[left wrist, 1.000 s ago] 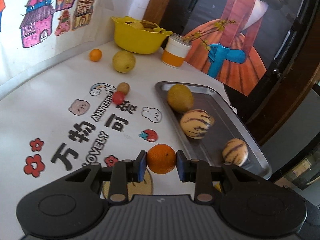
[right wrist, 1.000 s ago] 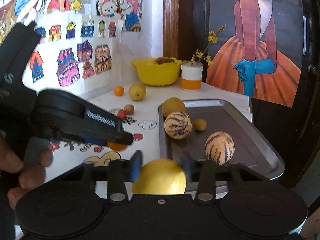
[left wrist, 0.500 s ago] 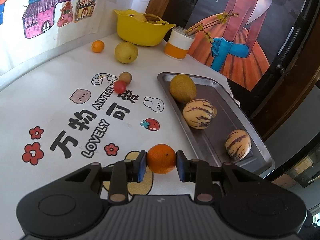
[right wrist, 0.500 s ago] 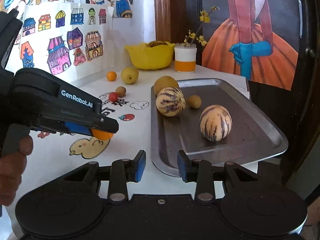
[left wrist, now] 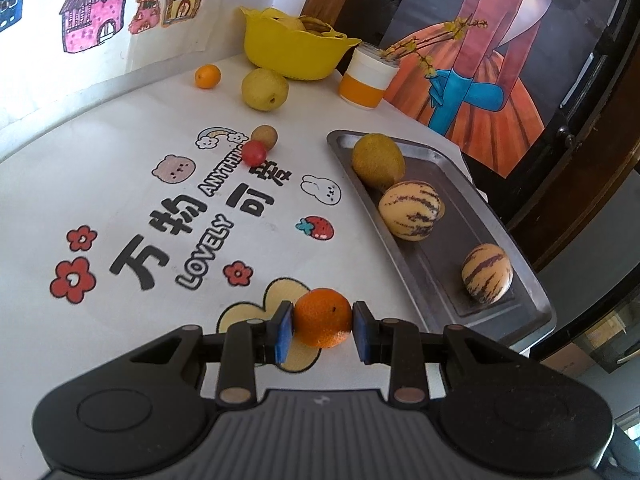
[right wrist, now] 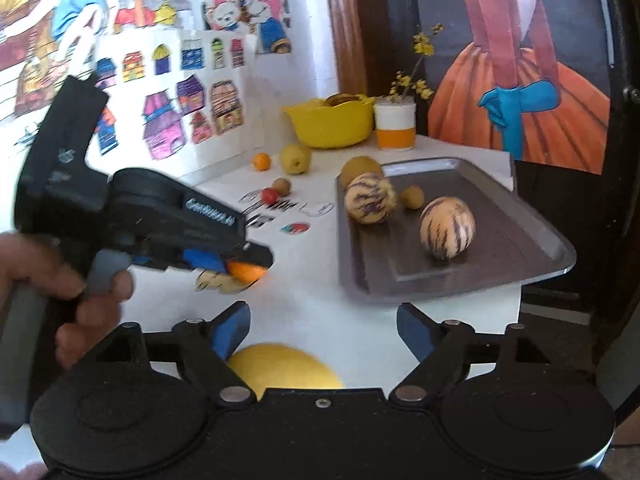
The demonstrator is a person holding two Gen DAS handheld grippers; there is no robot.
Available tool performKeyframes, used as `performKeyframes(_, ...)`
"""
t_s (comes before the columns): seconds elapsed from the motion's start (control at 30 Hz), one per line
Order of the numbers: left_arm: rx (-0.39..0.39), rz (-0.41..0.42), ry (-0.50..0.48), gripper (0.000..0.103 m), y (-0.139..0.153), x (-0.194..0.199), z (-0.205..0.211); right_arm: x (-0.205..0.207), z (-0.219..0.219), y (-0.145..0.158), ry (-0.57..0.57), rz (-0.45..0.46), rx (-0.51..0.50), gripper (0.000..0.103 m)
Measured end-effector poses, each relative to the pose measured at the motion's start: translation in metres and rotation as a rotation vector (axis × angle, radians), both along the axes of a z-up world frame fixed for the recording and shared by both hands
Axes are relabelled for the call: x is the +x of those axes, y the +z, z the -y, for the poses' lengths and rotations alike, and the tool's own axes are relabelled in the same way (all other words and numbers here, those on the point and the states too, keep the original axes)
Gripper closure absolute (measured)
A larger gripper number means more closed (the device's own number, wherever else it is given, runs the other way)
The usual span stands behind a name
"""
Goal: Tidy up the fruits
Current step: 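Lift the orange with the left tool while the right tool lifts the lemon, then carry the orange with the left tool while the right tool carries the lemon over the tray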
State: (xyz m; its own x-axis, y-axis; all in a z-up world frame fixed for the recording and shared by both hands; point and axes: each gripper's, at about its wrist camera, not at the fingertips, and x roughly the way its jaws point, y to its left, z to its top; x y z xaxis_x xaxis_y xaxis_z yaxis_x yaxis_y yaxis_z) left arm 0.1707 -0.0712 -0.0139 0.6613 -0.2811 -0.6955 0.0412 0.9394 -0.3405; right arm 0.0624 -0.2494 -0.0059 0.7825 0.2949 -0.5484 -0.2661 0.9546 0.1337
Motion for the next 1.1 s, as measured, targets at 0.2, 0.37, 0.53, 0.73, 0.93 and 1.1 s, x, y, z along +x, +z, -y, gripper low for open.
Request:
performKeyframes(0.2,0.006,0.028,-0.027,0.069,-0.002,-0.018,-0.003,-0.012,-0.001,-0.008,0.045,-0.047,0.057,0.02)
performKeyframes(0.37,0.017,0.049,-0.035,0.069,-0.002,-0.032,-0.004,-0.014,-0.006,-0.012,0.056,-0.053,0.07,0.02)
performKeyframes(0.53,0.018,0.055,-0.025,0.069,-0.001,-0.04,-0.009,-0.019,-0.008,-0.017,0.073,-0.002,0.062,0.022)
performKeyframes(0.73,0.02,0.063,-0.023,0.069,-0.001,-0.045,-0.012,-0.027,-0.01,-0.026,0.086,0.075,0.069,0.027)
performKeyframes(0.93,0.019,0.065,-0.017,0.069,-0.001,-0.05,-0.013,-0.029,-0.007,-0.026,0.081,0.079,0.096,0.043)
performKeyframes(1.1,0.015,0.066,-0.008,0.069,-0.001,-0.053,-0.016,-0.032,-0.004,-0.026,0.078,0.08,0.116,0.044)
